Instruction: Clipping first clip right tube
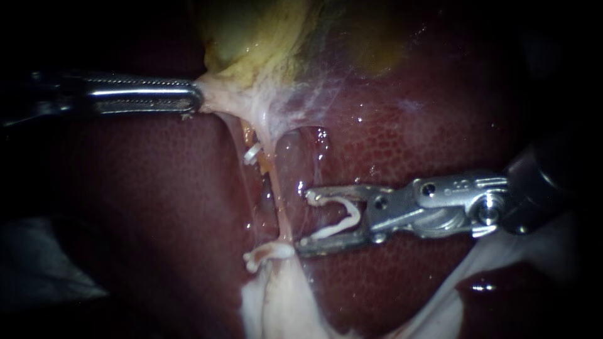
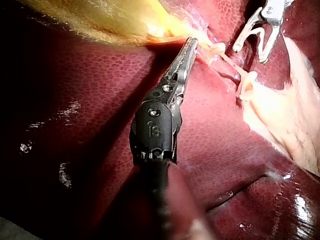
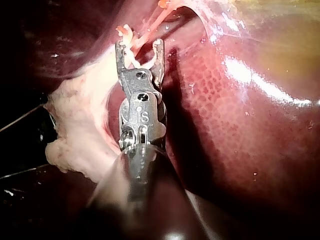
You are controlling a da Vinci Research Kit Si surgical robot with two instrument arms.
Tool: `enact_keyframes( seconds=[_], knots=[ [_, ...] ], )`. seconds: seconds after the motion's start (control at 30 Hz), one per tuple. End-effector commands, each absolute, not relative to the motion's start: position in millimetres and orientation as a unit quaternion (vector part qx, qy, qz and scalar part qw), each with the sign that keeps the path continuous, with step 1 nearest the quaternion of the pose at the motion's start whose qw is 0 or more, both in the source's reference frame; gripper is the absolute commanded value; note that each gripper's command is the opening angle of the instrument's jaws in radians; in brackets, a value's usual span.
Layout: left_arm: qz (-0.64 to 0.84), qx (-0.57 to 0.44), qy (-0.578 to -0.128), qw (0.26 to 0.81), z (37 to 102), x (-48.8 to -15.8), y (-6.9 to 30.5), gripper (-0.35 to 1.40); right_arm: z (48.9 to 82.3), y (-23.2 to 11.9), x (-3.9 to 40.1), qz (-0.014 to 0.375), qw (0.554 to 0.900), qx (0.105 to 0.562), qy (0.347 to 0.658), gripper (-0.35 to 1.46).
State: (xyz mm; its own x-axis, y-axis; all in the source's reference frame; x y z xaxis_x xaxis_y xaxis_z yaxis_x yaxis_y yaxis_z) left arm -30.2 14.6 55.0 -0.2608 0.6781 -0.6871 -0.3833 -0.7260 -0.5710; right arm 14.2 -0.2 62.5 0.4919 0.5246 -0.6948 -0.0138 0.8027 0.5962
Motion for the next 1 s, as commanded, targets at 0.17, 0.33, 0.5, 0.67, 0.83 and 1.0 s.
enact_keyframes(
  seconds=[0.17, 0.33, 0.5, 0.67, 0.83, 1.0],
  knots=[
    [0.781, -0.504, -0.146, 0.340, 55.0, -30.2, 14.6, -0.35, 64.1, -0.6, 15.4, 0.171, 0.814, 0.282, 0.478, 0.46],
    [0.781, -0.504, -0.146, 0.340, 55.0, -30.2, 14.6, -0.35, 65.2, -1.0, 17.3, 0.177, 0.802, 0.300, 0.485, 0.46],
    [0.780, -0.504, -0.146, 0.340, 55.0, -30.2, 14.6, -0.35, 65.9, -1.4, 19.2, 0.181, 0.795, 0.310, 0.489, 0.46],
    [0.780, -0.504, -0.146, 0.340, 55.0, -30.2, 14.6, -0.35, 66.2, -1.7, 19.9, 0.191, 0.772, 0.335, 0.506, 0.46],
    [0.781, -0.504, -0.146, 0.340, 55.0, -30.2, 14.6, -0.35, 65.4, -2.1, 19.9, 0.195, 0.739, 0.371, 0.527, 0.45],
    [0.781, -0.504, -0.146, 0.340, 54.9, -30.1, 14.6, -0.35, 64.3, -2.5, 20.1, 0.187, 0.725, 0.391, 0.536, 0.43]
  ],
)
